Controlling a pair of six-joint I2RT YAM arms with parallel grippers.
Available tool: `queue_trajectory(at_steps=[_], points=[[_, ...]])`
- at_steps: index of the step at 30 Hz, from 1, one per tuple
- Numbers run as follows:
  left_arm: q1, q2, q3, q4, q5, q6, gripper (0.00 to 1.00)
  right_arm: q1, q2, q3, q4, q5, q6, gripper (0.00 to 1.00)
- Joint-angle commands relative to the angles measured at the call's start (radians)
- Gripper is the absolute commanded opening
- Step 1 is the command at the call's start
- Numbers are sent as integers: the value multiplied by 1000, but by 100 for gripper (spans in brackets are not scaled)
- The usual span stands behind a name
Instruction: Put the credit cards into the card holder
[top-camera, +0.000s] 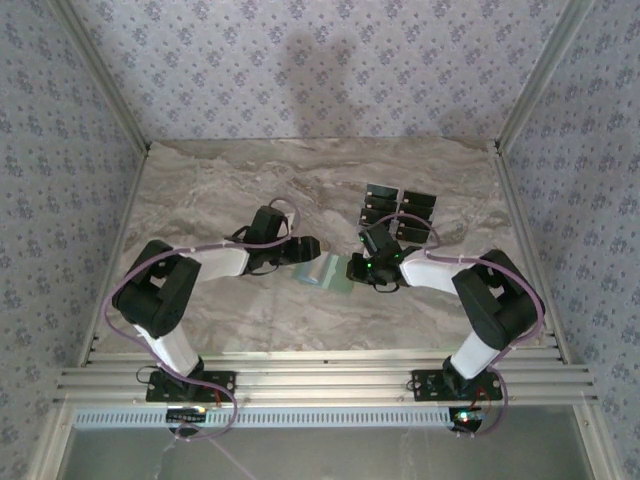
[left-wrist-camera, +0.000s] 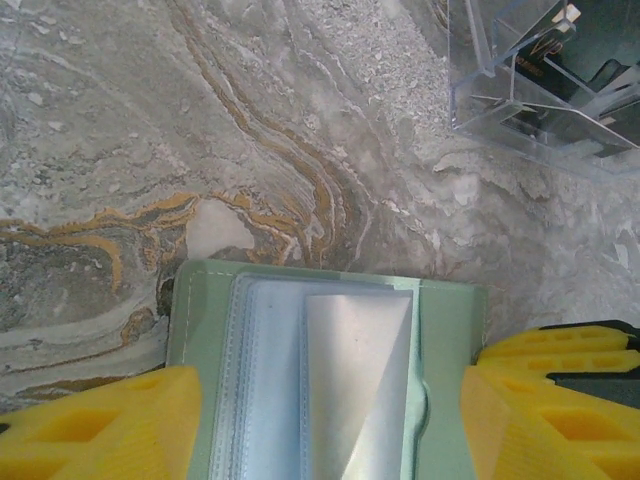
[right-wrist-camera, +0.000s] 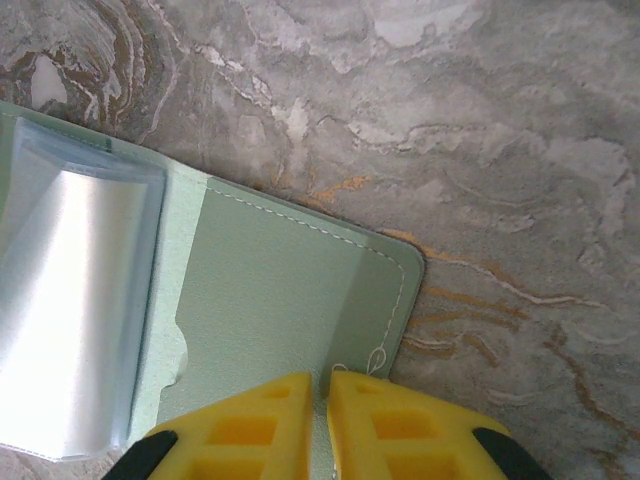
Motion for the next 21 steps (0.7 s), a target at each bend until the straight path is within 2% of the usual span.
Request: queue_trajectory(at_steps=[1,3,8,21], points=[[-2,-39,-10,-24,-56,4,69,-13,50,-25,-40,46,-18,17],[-2,-36,-4,-60,-90,17,70,-13,48,-27,-41,47,-18,17],[-3,-5,6,-75,-89,28,70,-13,50,-24,-40,46,-18,17],[-14,41,16,-44,0,33,69,-14,52,-21,-47,50,-20,17]])
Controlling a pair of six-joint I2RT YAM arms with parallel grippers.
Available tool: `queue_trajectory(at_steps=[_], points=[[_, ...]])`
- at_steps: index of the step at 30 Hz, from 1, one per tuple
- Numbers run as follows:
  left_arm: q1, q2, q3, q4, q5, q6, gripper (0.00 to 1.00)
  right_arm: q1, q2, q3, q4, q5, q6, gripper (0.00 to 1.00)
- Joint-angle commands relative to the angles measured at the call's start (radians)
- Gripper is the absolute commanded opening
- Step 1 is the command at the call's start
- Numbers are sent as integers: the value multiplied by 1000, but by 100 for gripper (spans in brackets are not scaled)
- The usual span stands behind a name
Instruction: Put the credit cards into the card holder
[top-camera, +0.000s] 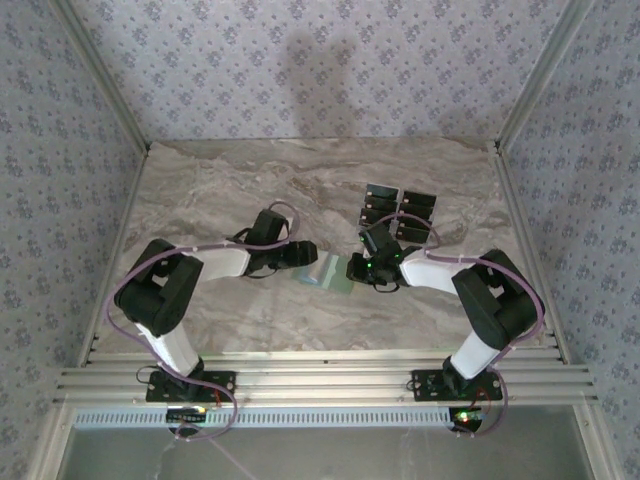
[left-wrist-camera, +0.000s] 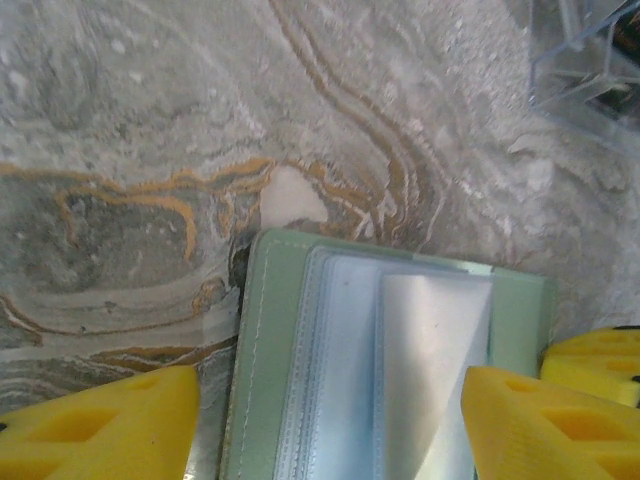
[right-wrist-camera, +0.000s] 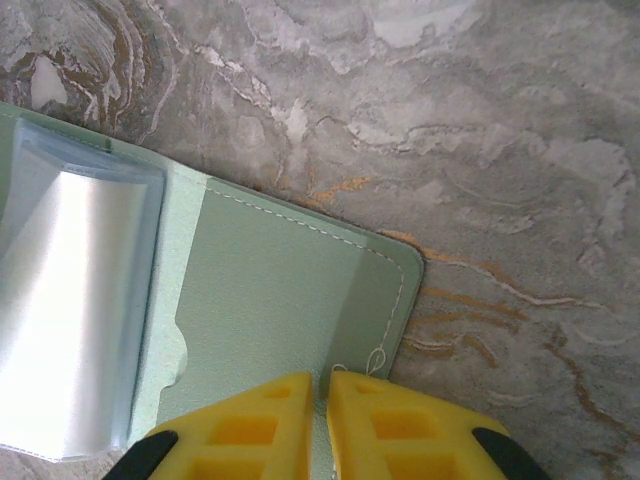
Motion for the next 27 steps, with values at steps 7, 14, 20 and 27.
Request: queue_trajectory(at_steps=[7,14,20,27], points=[[-2,-45,-25,65,64,-22,62,-14,58,-17,-49,51,-24,17],[3,-72,-56,125,80,-62,54,-21,59,-19,-51,50,-29,17],[5,-64,-63,141,83,-69,45,-24,63,-22,-50,51,-30,17],[9,-63,-74,156,82,-71,33,-25,67,-20,-49,50,-31,17]])
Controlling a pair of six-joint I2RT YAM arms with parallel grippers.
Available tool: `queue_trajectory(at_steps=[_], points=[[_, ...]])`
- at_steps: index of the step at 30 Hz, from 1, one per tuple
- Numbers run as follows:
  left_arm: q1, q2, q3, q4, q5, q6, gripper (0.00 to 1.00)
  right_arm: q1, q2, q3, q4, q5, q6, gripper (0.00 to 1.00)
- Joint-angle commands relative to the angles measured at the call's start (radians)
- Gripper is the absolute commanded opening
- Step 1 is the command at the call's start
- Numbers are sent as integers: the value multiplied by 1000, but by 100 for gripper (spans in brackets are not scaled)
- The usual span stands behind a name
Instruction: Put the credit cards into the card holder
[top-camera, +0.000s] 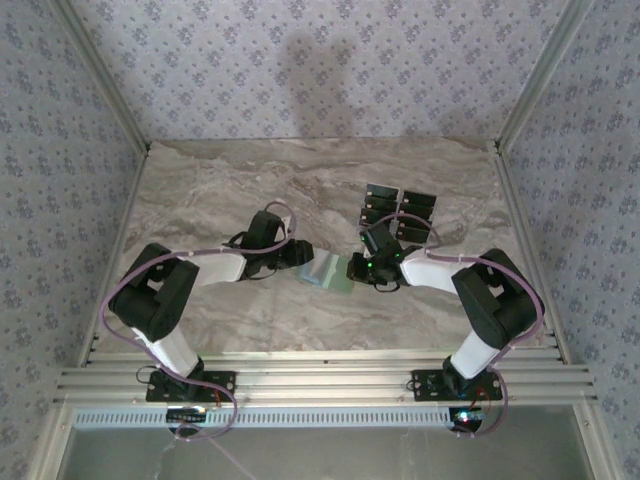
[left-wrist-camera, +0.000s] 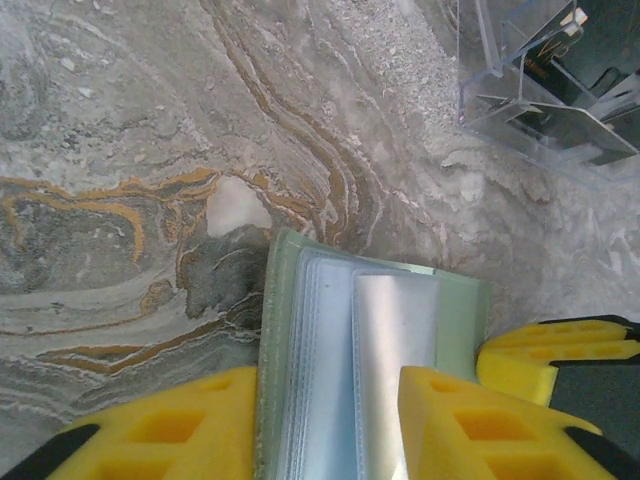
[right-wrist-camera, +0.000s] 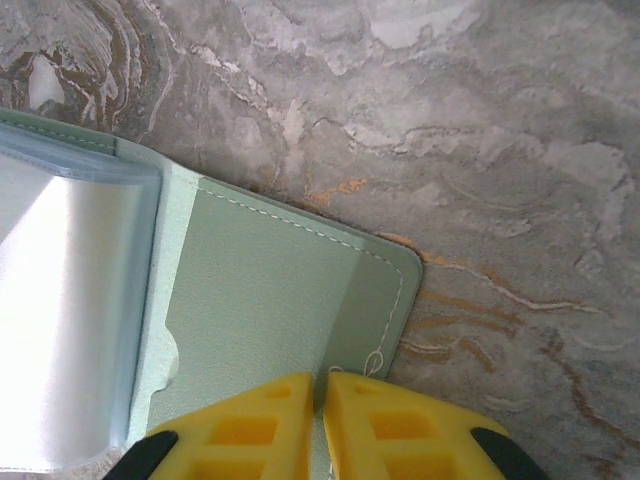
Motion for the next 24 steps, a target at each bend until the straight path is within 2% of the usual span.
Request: queue_trajectory(at_steps=[1,8,20,24], points=[[3,-18,-9,30,35,2,33,-17,61,-20,-51,62,-24,17],[8,-28,-21,39,31,-3,28,-17,63,-18,-50,61,-24,17],[15,-47,-35,46,14,-7,13,-18,70,-17,-50,60,-26,17],[17,-61,-41,48,14,-9,4,-20,75,-11,-52,55,-29,17]])
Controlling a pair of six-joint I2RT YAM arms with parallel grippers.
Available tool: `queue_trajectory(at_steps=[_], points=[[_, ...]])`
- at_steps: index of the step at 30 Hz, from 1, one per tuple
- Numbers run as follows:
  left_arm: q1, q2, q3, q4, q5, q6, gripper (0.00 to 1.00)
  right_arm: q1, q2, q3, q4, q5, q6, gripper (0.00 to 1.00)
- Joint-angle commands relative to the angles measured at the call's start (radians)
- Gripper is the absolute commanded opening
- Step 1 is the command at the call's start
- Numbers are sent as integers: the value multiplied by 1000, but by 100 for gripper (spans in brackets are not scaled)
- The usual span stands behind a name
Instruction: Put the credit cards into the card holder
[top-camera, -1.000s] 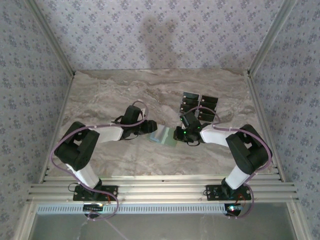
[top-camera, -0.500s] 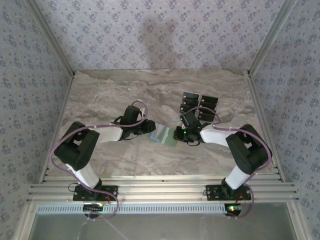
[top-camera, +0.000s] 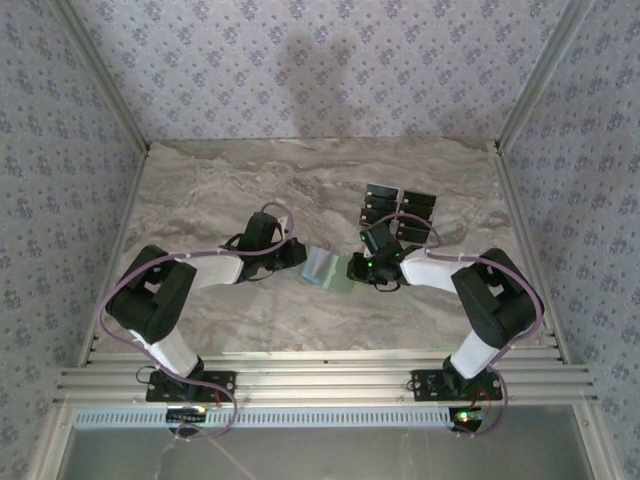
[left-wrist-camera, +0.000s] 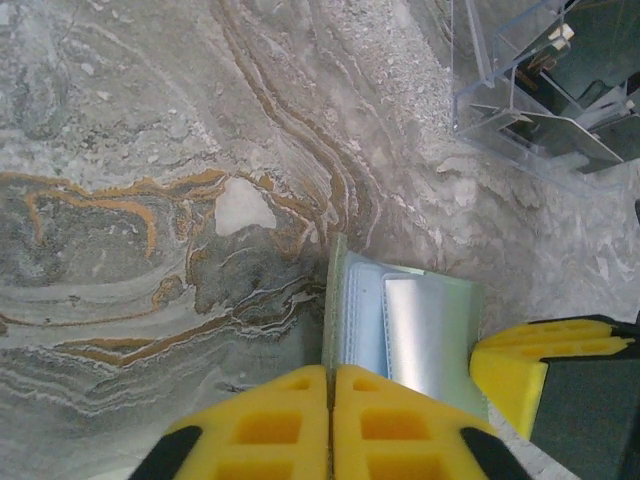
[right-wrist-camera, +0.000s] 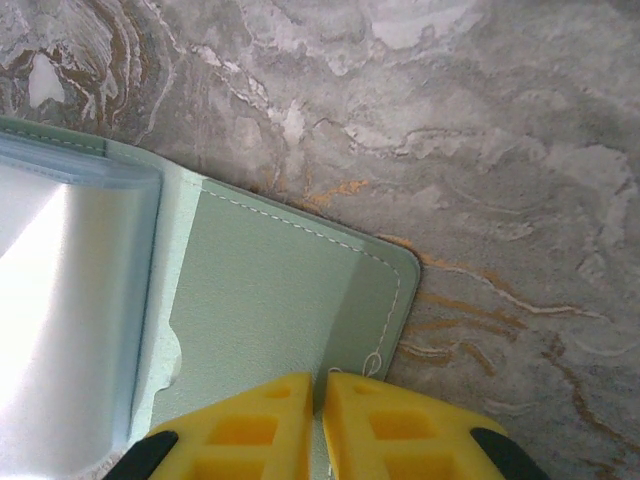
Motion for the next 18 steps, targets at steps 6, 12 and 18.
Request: queue_trajectory(at_steps=[6,12,18], points=[[4,-83,-32,35,16,-21,0,-10,96,22,-70,25,-44,17],[-25,-156,-53,37,19,-53,0,10,152,86,-93,-23,-61,17],[-87,-137,-41,53,-15,-90,0,24,197,140,-110,-44,-61,16]])
